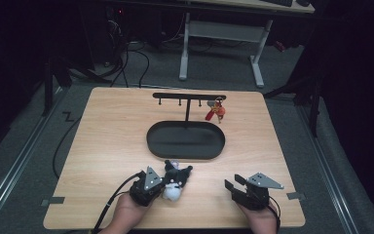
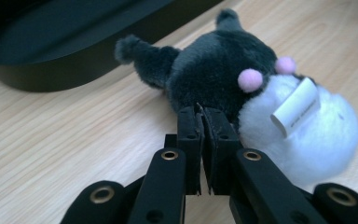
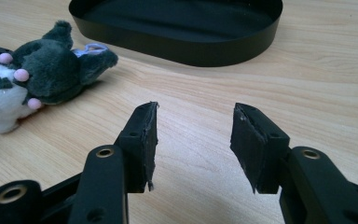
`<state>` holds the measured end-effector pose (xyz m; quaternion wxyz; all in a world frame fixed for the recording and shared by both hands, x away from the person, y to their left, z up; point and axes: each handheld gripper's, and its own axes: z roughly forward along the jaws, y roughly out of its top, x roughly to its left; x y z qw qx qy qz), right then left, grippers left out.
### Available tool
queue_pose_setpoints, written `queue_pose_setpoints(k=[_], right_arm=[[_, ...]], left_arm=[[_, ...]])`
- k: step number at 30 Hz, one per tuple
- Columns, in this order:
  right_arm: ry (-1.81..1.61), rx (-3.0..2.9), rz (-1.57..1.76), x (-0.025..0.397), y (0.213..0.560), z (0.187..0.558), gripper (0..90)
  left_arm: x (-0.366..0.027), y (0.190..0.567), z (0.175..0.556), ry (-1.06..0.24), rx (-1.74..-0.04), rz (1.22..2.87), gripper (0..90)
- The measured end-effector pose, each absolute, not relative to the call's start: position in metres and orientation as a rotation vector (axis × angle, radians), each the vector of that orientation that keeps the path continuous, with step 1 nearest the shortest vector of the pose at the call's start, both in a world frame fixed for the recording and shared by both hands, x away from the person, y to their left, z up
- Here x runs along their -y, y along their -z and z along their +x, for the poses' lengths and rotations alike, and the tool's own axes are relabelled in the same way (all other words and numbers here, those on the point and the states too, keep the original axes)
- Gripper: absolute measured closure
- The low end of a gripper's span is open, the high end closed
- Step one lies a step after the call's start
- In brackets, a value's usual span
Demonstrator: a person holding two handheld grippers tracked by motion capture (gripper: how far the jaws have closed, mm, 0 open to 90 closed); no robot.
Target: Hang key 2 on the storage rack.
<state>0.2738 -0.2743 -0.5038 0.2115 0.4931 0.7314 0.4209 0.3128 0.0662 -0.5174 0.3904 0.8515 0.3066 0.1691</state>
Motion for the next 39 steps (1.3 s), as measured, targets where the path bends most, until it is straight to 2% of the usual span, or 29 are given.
queue_pose_setpoints(k=[6, 16, 23, 30, 35, 39], right_arm=[[-1.172, -2.03, 1.378, 0.277, 0.504, 0.274, 51.0], [-1.154, -1.997, 1.42, 0.29, 0.505, 0.272, 52.0], [-1.153, -1.978, 1.454, 0.297, 0.506, 0.272, 51.9], [-1.145, -1.996, 1.454, 0.297, 0.509, 0.272, 51.9], [-1.138, -1.997, 1.454, 0.296, 0.51, 0.273, 51.8], [-1.125, -2.003, 1.459, 0.295, 0.511, 0.273, 51.7]], left_arm=[[-0.045, 0.518, 0.313, -0.404, -0.739, 2.193, 85.8], [0.029, 0.509, 0.309, -0.35, -0.62, 2.244, 85.7], [0.058, 0.506, 0.307, -0.328, -0.572, 2.247, 84.9], [0.042, 0.507, 0.304, -0.334, -0.579, 2.244, 81.5], [-0.009, 0.505, 0.31, -0.387, -0.658, 2.203, 72.5], [-0.054, 0.502, 0.32, -0.479, -0.734, 2.174, 63.5]])
